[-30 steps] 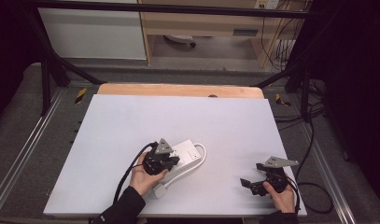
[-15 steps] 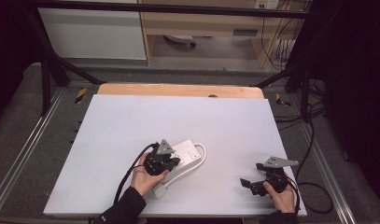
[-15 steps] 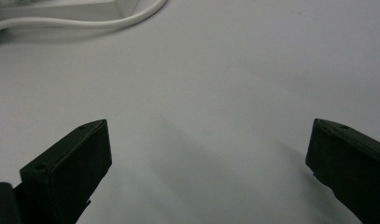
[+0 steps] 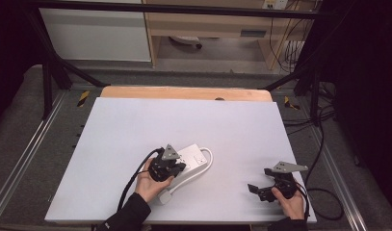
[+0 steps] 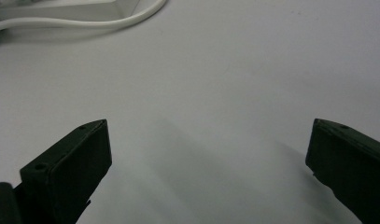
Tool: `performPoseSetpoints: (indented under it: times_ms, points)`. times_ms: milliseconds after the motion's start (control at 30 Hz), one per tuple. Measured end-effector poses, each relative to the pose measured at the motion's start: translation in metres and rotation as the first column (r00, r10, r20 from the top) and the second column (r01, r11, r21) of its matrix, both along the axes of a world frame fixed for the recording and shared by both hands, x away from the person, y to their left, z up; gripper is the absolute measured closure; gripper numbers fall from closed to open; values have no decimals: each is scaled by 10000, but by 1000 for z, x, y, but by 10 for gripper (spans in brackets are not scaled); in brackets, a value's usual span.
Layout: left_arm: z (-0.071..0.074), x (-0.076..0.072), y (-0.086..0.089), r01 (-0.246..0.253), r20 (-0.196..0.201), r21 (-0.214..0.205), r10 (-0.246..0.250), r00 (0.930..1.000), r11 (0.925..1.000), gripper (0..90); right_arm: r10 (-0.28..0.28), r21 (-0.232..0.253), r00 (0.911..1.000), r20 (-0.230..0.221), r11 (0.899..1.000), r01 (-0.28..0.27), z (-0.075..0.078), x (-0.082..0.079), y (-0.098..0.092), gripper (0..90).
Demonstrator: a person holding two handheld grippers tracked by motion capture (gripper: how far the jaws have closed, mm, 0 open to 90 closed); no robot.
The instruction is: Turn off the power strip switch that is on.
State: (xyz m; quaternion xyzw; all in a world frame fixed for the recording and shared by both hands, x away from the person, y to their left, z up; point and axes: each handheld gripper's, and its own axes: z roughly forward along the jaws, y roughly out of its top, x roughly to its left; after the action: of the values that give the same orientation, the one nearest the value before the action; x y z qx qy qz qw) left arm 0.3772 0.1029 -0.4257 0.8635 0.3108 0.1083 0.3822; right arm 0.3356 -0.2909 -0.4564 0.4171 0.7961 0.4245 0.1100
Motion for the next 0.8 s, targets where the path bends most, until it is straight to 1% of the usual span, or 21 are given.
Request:
performPoseSetpoints:
  times_ms: [667,700,767,800]
  points:
    - [0,-1,-1,-3,149,87,2,9999,10000,898,-15,12,10000,-43,10000,15,0,0,0,8]
    - [0,-1,-1,6,156,75,-7,9999,10000,898,-5,5,10000,-25,10000,5,0,0,0,8]
    - [-2,-1,-3,158,69,-104,-158,9999,9998,898,1,3,10000,-7,10000,-1,0,0,0,8]
    - [-3,-1,-5,156,112,-114,-155,9998,9998,898,-2,5,10000,-14,10000,2,0,0,0,8]
